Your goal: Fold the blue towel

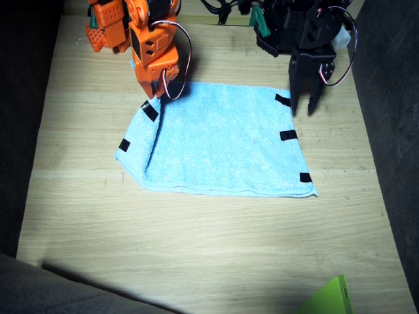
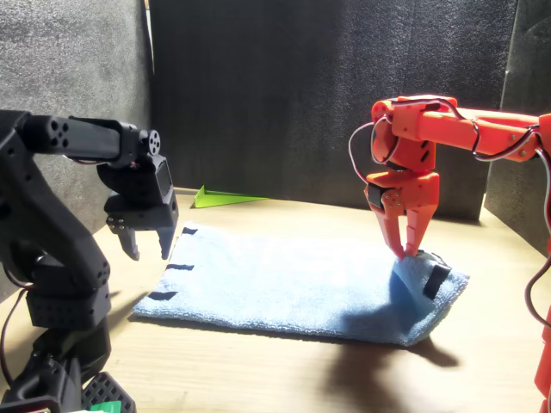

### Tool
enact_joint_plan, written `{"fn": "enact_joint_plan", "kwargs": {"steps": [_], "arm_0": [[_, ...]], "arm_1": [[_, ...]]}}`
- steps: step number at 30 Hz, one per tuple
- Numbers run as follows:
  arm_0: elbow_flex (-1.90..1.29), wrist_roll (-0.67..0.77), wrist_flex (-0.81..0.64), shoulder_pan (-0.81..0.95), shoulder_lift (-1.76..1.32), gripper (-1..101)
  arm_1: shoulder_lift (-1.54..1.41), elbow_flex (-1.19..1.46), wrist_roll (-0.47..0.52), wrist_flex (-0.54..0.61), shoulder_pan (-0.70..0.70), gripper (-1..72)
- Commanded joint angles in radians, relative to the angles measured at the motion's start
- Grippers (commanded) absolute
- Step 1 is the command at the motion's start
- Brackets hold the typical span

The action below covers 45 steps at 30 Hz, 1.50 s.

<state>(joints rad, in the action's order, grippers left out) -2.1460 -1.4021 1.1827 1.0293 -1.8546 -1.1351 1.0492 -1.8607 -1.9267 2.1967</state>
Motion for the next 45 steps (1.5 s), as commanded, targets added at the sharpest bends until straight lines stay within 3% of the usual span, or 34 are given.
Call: {"fn": "enact_joint_plan", "kwargs": {"steps": [1, 13, 31, 45], "arm_0": [[-0.023, -0.002, -0.003, -0.002, -0.026, 25], [-0.071, 0.008, -0.031, -0.02, -0.032, 25], [-0.144, 0.031, -0.063, -0.057, -0.101, 26], [-0.153, 0.025, -0.071, -0.06, -0.107, 26]], "arm_1": [[-0.077, -0.005, 0.009, -0.02, 0.046, -0.1], [-0.064, 0.034, 0.051, -0.02, 0.199, -0.1], [0.11, -0.287, 0.236, -0.021, 0.066, -0.3], [0.127, -0.296, 0.224, -0.023, 0.265, -0.3]]}}
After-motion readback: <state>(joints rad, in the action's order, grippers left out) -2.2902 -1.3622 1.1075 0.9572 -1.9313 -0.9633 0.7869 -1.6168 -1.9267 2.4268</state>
